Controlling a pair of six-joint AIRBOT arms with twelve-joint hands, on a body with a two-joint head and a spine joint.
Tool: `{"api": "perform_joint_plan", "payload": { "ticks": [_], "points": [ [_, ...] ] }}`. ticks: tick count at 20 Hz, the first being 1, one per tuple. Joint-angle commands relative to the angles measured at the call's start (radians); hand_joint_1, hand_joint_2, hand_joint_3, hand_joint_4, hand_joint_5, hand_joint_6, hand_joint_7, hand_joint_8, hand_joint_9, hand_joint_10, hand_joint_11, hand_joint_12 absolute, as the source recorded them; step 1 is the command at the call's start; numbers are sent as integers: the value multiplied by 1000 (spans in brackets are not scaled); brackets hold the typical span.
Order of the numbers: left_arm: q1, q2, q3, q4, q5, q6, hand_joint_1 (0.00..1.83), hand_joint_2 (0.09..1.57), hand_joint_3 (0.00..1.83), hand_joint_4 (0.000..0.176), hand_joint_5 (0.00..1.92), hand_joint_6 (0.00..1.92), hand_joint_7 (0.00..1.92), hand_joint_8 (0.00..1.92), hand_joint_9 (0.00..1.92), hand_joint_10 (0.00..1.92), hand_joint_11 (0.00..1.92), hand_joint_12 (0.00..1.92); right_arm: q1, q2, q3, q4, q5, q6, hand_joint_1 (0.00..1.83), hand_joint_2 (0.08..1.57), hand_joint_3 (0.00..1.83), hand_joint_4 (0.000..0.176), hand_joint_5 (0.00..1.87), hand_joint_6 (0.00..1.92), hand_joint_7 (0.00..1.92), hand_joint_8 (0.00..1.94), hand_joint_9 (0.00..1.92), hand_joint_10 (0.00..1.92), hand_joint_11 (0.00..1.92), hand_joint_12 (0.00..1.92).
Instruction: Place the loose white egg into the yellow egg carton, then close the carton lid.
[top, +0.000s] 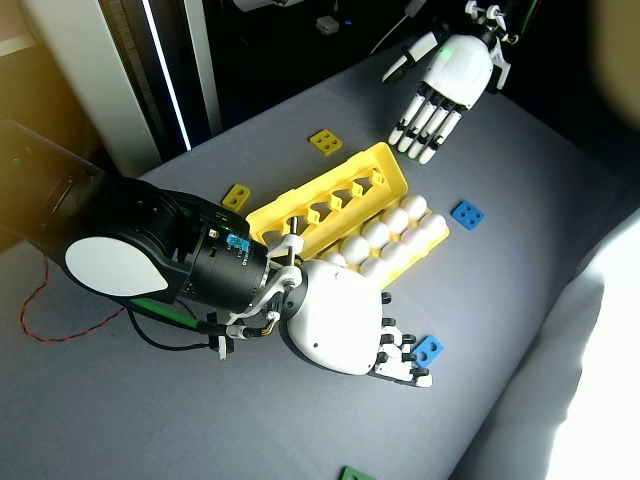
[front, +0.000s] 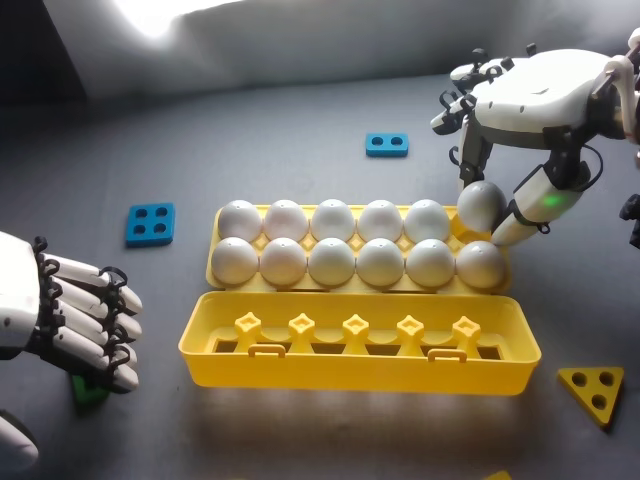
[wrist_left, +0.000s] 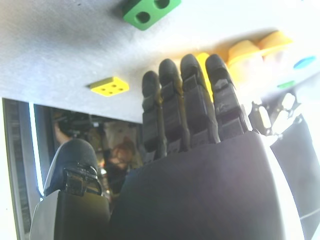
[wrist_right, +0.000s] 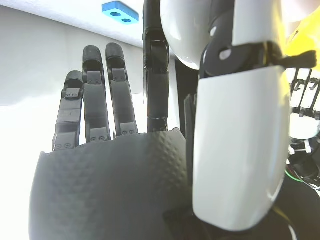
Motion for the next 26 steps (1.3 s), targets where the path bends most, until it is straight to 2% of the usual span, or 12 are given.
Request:
{"api": "perform_joint_plan", "payload": {
  "ticks": [1, 10, 11, 13, 14, 16, 17, 19, 20, 22, 23, 26],
  "points": [
    [-5, 16, 1, -57, -48, -4, 0, 1217, 0, 0, 415, 0, 384, 0, 233, 0, 0, 267, 11, 8, 3, 12, 101, 3, 1101, 988, 0, 176, 1289, 452, 347, 4, 294, 9, 0, 0],
    [-5, 16, 2, -57, -47, -4, 0, 1225, 2, 0, 416, 0, 393, 0, 252, 2, 0, 335, 4, 0, 3, 23, 109, 3, 1102, 989, 0, 175, 1289, 451, 362, 7, 318, 17, 1, 0],
    [-5, 15, 2, -57, -47, -4, 0, 1225, 1, 0, 408, 0, 381, 0, 239, 0, 0, 324, 3, 0, 3, 23, 110, 3, 1105, 990, 0, 161, 1285, 459, 361, 3, 319, 14, 0, 0],
    [-5, 15, 2, -57, -46, -4, 0, 1226, 2, 0, 397, 0, 366, 1, 220, 3, 0, 270, 3, 0, 3, 23, 110, 3, 1101, 991, 0, 173, 1278, 470, 352, 0, 317, 10, 0, 0],
    [-5, 15, 2, -57, -46, -4, 0, 1225, 1, 0, 410, 3, 380, 4, 237, 8, 0, 299, 3, -1, 3, 23, 110, 3, 1111, 992, 0, 138, 1280, 469, 354, 1, 320, 9, 0, 0],
    [-5, 15, 3, -57, -46, -4, 0, 1219, 0, 0, 411, 1, 403, 3, 280, 10, 0, 355, 3, -2, 3, 23, 110, 3, 1101, 992, 0, 169, 1277, 475, 361, 2, 327, 8, 0, 0],
    [-5, 15, 3, -57, -46, -4, 0, 1219, 0, 0, 407, 0, 404, 3, 286, 10, 0, 361, 3, -2, 3, 23, 110, 3, 1101, 992, 0, 172, 1276, 476, 361, 1, 324, 7, 0, 0],
    [-5, 15, 3, -57, -45, -4, 0, 1225, 1, 0, 401, 0, 386, 0, 265, 1, 0, 366, 3, -2, 3, 31, 109, 3, 1101, 993, 0, 170, 1276, 477, 368, 4, 323, 6, 0, 0],
    [-5, 15, 4, -57, -45, -4, 0, 1222, 0, 0, 404, 1, 383, 0, 256, 1, 0, 344, 3, -2, 3, 32, 109, 3, 1108, 992, 0, 146, 1280, 472, 373, 4, 322, 5, 0, 0],
    [-5, 14, 4, -57, -45, -4, 0, 1224, 1, 0, 406, 1, 414, 7, 288, 10, 0, 377, 3, -2, 3, 34, 109, 3, 1100, 993, 0, 172, 1275, 476, 378, 2, 340, 10, 0, 0],
    [-5, 14, 4, -57, -45, -4, 0, 1225, 1, 0, 411, 2, 422, 5, 293, 7, 0, 419, 3, -2, 3, 34, 109, 3, 1098, 993, 0, 175, 1274, 478, 378, 2, 334, 7, 0, 0],
    [-5, 14, 4, -57, -45, -4, 0, 1223, 0, 0, 414, 4, 419, 3, 295, 6, 0, 433, 4, -2, 3, 34, 108, 3, 1104, 993, 0, 158, 1276, 478, 381, 2, 344, 9, 0, 0]
  ]
}}
